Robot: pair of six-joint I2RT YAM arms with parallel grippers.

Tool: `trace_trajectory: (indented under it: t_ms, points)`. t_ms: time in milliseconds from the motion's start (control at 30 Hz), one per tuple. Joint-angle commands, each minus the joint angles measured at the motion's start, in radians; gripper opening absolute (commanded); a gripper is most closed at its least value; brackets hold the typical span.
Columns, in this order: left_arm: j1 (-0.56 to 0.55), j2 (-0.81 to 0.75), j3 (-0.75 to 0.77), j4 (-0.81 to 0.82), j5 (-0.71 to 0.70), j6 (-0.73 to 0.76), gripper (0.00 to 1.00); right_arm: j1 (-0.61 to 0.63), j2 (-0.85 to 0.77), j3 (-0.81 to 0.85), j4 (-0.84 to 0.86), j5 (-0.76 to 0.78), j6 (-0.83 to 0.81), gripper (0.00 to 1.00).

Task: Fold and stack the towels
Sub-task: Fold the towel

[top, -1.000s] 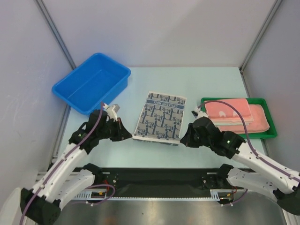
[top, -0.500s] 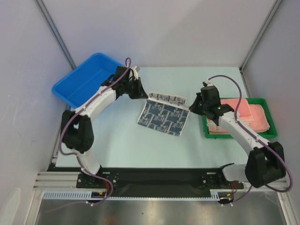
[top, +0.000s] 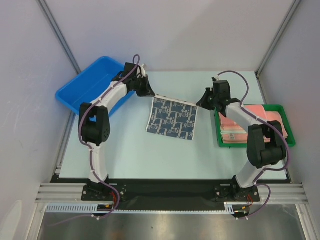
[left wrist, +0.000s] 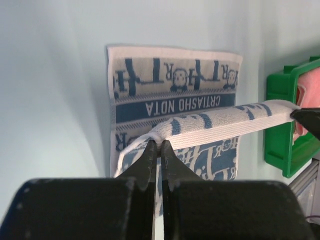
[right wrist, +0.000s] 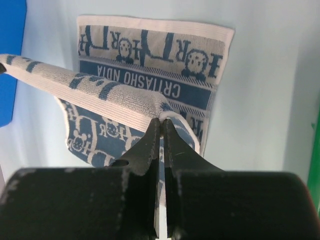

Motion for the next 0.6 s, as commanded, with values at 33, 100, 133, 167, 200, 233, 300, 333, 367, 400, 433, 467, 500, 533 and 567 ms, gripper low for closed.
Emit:
trace_trajectory:
  t_ms: [33, 100, 133, 167, 200, 233, 300, 333, 367, 400, 433, 467, 500, 533, 567]
  points:
    - [0.019, 0.072, 0.119, -0.014, 0.008, 0.053, 0.00, -0.022, 0.079, 0.075, 0.036, -0.014, -0.003, 0.00]
    - [0.022, 0.112, 0.160, -0.030, 0.002, 0.053, 0.00, -0.024, 0.105, 0.091, 0.039, -0.015, -0.001, 0.00]
    - [0.023, 0.125, 0.171, -0.031, 0.003, 0.053, 0.00, -0.025, 0.131, 0.099, 0.039, -0.015, -0.001, 0.00]
    - [0.024, 0.140, 0.194, -0.031, 0.008, 0.053, 0.00, -0.028, 0.143, 0.117, 0.037, -0.014, -0.001, 0.01]
    - [0.024, 0.151, 0.203, -0.031, 0.012, 0.052, 0.01, -0.030, 0.156, 0.129, 0.036, -0.015, 0.000, 0.01]
    - [0.026, 0.175, 0.215, -0.031, 0.015, 0.052, 0.02, -0.033, 0.173, 0.141, 0.025, -0.014, -0.001, 0.02]
    - [0.027, 0.200, 0.254, -0.040, 0.020, 0.049, 0.03, -0.042, 0.208, 0.174, 0.010, -0.014, 0.005, 0.04]
    - [0.029, 0.212, 0.267, -0.042, 0.022, 0.046, 0.03, -0.045, 0.219, 0.183, -0.004, -0.014, 0.007, 0.04]
    - [0.029, 0.233, 0.290, -0.045, 0.025, 0.043, 0.06, -0.048, 0.238, 0.198, -0.007, -0.014, 0.010, 0.04]
    - [0.030, 0.247, 0.301, -0.045, 0.031, 0.041, 0.08, -0.051, 0.246, 0.204, -0.013, -0.012, 0.011, 0.04]
    - [0.030, 0.256, 0.322, -0.042, 0.037, 0.039, 0.10, -0.053, 0.254, 0.212, -0.018, -0.008, 0.013, 0.05]
    - [0.030, 0.275, 0.335, -0.043, 0.040, 0.039, 0.14, -0.058, 0.271, 0.220, -0.024, -0.005, 0.014, 0.06]
    - [0.030, 0.286, 0.346, -0.044, 0.046, 0.039, 0.15, -0.059, 0.278, 0.233, -0.035, 0.002, 0.017, 0.08]
    - [0.030, 0.293, 0.365, -0.045, 0.051, 0.041, 0.16, -0.062, 0.288, 0.238, -0.038, 0.002, 0.017, 0.09]
    - [0.032, 0.304, 0.372, -0.040, 0.060, 0.044, 0.18, -0.064, 0.301, 0.243, -0.038, -0.006, 0.020, 0.14]
